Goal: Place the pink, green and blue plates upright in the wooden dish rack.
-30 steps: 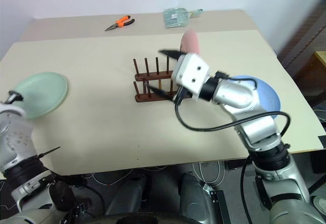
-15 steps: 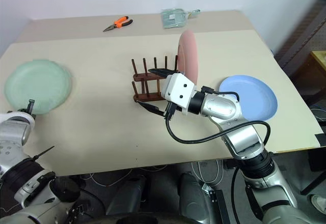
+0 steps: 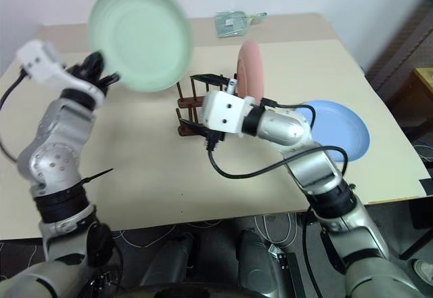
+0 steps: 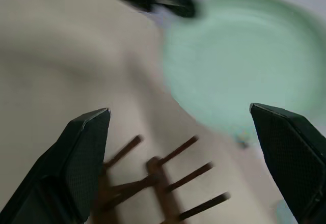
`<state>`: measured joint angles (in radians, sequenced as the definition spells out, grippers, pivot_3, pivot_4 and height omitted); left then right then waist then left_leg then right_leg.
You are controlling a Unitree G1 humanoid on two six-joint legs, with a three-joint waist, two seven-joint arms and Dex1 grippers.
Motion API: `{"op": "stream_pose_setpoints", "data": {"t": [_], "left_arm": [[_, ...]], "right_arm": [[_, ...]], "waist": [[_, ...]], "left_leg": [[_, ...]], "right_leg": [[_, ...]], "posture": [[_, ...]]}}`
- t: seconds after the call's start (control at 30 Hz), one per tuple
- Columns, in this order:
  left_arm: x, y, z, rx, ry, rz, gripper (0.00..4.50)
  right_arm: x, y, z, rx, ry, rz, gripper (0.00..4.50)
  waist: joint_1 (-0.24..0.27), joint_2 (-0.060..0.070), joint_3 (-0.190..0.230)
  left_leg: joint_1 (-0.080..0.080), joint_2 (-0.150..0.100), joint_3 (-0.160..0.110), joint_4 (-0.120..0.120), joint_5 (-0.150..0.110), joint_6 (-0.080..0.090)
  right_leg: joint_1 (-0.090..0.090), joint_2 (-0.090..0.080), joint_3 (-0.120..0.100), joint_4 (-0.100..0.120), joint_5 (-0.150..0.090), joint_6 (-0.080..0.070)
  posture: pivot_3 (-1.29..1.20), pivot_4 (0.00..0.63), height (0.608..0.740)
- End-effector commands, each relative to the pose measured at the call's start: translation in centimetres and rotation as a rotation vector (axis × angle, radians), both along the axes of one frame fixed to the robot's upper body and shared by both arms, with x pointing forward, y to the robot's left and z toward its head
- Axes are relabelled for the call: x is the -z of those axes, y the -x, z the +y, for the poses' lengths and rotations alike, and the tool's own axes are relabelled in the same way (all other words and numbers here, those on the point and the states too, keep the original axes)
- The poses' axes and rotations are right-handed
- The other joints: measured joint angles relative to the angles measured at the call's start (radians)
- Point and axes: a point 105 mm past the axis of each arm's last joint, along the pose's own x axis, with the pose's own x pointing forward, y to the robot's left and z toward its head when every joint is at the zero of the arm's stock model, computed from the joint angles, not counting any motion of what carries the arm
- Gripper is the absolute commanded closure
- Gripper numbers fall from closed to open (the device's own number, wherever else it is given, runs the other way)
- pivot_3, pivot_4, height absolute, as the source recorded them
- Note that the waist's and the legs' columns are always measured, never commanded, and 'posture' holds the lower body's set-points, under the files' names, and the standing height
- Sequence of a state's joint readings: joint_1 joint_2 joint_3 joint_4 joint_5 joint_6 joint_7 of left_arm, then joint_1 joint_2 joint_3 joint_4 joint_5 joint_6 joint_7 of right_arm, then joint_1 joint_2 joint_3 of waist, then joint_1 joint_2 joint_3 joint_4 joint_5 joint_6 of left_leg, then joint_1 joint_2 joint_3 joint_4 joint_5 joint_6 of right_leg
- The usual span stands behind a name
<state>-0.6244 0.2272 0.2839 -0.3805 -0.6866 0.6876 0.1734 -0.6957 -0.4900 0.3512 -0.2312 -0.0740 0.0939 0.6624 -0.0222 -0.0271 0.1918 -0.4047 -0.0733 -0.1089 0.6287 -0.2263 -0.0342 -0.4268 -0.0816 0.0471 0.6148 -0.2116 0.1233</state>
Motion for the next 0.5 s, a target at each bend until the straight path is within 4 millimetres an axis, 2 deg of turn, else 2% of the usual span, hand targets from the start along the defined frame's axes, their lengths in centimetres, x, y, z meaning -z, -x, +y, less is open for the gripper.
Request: {"op": "stream_pose_setpoints", "data": {"t": [0.03,0.13,0.2,0.27,0.43,0.47,0.5], "left_arm": [[-1.3,0.7,-1.2,0.014,-0.02,-0.052,4.44],[-1.4,0.9,-2.2,0.04,-0.002,-0.046,4.44],[-1.4,1.1,-2.7,0.058,0.016,-0.043,4.5],[-1.2,1.2,-2.8,0.063,0.028,-0.034,4.5],[-0.4,1.1,-2.4,0.053,0.04,-0.008,4.5],[-0.3,1.1,-2.4,0.061,0.036,-0.008,4.5],[-0.4,1.1,-2.5,0.073,0.049,-0.013,4.2]], "right_arm": [[-1.1,-1.6,0.7,0.057,0.052,-0.172,0.0],[-0.5,-3.3,0.7,0.117,0.123,-0.243,0.0],[-0.4,-4.0,0.5,0.15,0.135,-0.271,0.57],[-0.5,-4.2,0.5,0.159,0.121,-0.269,1.4],[-0.4,-3.8,0.8,0.143,0.113,-0.284,4.09],[-0.3,-3.6,0.9,0.137,0.123,-0.293,4.47],[-0.2,-3.6,1.0,0.134,0.133,-0.301,4.49]], "waist": [[-0.003,0.0,0.0],[0.001,0.0,0.0],[0.007,0.0,0.0],[0.01,0.0,0.0],[0.01,0.0,0.0],[0.008,0.0,0.0],[0.007,0.0,0.0]], "left_leg": [[0.001,0.0,0.0,-0.001,0.0,0.0],[0.001,0.001,0.001,-0.001,0.001,-0.002],[0.0,0.001,0.001,0.0,0.001,-0.002],[-0.001,0.0,0.0,0.0,0.001,-0.002],[-0.001,0.0,0.0,0.0,0.001,-0.002],[-0.001,0.0,0.0,0.001,0.001,-0.002],[-0.001,0.0,0.0,0.0,0.001,-0.002]], "right_leg": [[0.0,0.001,0.0,0.0,0.0,0.0],[-0.001,0.002,0.0,0.001,0.001,-0.001],[-0.001,0.002,0.0,0.001,0.001,-0.002],[-0.001,0.001,0.0,0.0,0.001,-0.001],[-0.001,0.001,-0.001,0.0,0.001,-0.001],[-0.001,0.001,-0.001,0.0,0.001,-0.001],[-0.001,0.001,-0.001,0.0,0.001,-0.001]], "posture": [[0.0,0.15,0.74],[0.0,0.15,0.74],[0.0,0.15,0.74],[0.0,0.15,0.74],[0.0,0.15,0.74],[0.0,0.15,0.74],[0.0,0.15,0.74]]}}
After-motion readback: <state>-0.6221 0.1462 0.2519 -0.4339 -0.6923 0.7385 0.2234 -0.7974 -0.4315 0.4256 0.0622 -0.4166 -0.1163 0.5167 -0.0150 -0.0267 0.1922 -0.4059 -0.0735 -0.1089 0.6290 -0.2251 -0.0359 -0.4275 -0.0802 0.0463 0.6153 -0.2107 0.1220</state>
